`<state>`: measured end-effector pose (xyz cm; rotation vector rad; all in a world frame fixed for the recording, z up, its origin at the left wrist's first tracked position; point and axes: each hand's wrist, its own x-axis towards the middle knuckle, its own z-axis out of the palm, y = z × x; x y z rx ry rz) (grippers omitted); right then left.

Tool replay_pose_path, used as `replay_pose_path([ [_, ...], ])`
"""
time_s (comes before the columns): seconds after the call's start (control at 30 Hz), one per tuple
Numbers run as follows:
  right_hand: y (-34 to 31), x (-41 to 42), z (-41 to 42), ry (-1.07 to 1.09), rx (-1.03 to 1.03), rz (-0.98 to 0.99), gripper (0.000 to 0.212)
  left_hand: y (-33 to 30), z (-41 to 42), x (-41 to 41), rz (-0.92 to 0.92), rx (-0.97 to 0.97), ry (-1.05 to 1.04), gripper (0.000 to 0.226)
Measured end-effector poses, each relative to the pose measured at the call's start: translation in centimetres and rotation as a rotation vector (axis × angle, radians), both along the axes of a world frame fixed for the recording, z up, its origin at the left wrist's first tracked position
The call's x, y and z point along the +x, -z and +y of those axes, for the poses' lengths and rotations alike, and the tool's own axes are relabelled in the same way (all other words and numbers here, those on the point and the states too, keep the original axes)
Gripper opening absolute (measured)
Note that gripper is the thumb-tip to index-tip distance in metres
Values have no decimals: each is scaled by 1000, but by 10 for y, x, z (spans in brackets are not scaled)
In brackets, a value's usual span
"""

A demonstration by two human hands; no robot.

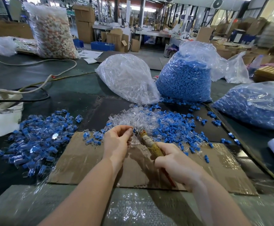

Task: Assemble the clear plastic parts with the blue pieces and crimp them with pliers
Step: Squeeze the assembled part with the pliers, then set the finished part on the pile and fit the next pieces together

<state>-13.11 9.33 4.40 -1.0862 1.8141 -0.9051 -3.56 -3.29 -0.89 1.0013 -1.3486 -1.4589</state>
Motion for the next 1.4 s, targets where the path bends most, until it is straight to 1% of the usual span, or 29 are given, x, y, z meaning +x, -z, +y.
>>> replay_pose_path([
  [0.07, 1, 1, -1, -14, -18, 80, 33, -1, -3, 2, -72, -71, -32, 14],
  [0.17, 6, -6, -1, 35, -25, 119, 25, -2, -12, 9, -95, -48, -129, 12],
  [0.2, 9, -9, -2, 60, -25, 134, 25, -2, -15, 13, -138, -77, -165, 11],
  [0.27, 17, -16, -3, 101, -25, 213, 37, 0, -22, 20, -325, -220, -236, 9],
  [0.3, 20, -20, -4, 126, -27, 285, 44, 0, -25, 25, -437, -296, -274, 9],
  [0.37, 24, -25, -4, 195, -15, 481, 51, 2, -32, 36, -636, -416, -352, 12],
  [0.4, 25, -28, -3, 239, 9, 573, 54, 4, -35, 42, -708, -452, -378, 13],
  [0.47, 27, -32, 0, 316, 63, 698, 58, 6, -42, 51, -831, -489, -394, 16],
  [0.53, 29, -36, 2, 377, 104, 759, 60, 8, -45, 57, -950, -490, -374, 18],
  [0.6, 33, -39, 3, 421, 140, 814, 60, 11, -45, 59, -1021, -487, -350, 19],
  [0.67, 37, -42, 3, 443, 170, 862, 58, 12, -41, 56, -1035, -512, -343, 19],
  [0.73, 41, -43, 3, 449, 190, 896, 59, 12, -35, 48, -979, -560, -324, 18],
  [0.8, 45, -45, 3, 453, 203, 923, 59, 9, -25, 37, -820, -601, -256, 14],
  [0.87, 48, -46, 2, 453, 219, 934, 59, 5, -13, 24, -625, -620, -111, 11],
  [0.9, 49, -47, 2, 453, 223, 937, 59, 4, -6, 19, -578, -647, -16, 11],
  [1.0, 52, -47, 3, 461, 220, 948, 65, 7, 9, 2, -586, -726, 271, 19],
  [1.1, 53, -48, 3, 462, 215, 974, 66, 13, 17, -10, -611, -727, 406, 28],
  [1.2, 53, -49, 3, 444, 244, 1003, 67, 19, 19, -13, -624, -715, 421, 30],
  [1.27, 53, -49, 3, 436, 259, 1027, 66, 23, 18, -12, -630, -714, 394, 26],
  [1.4, 52, -46, -1, 445, 239, 1097, 59, 27, 17, -11, -585, -680, 322, 17],
])
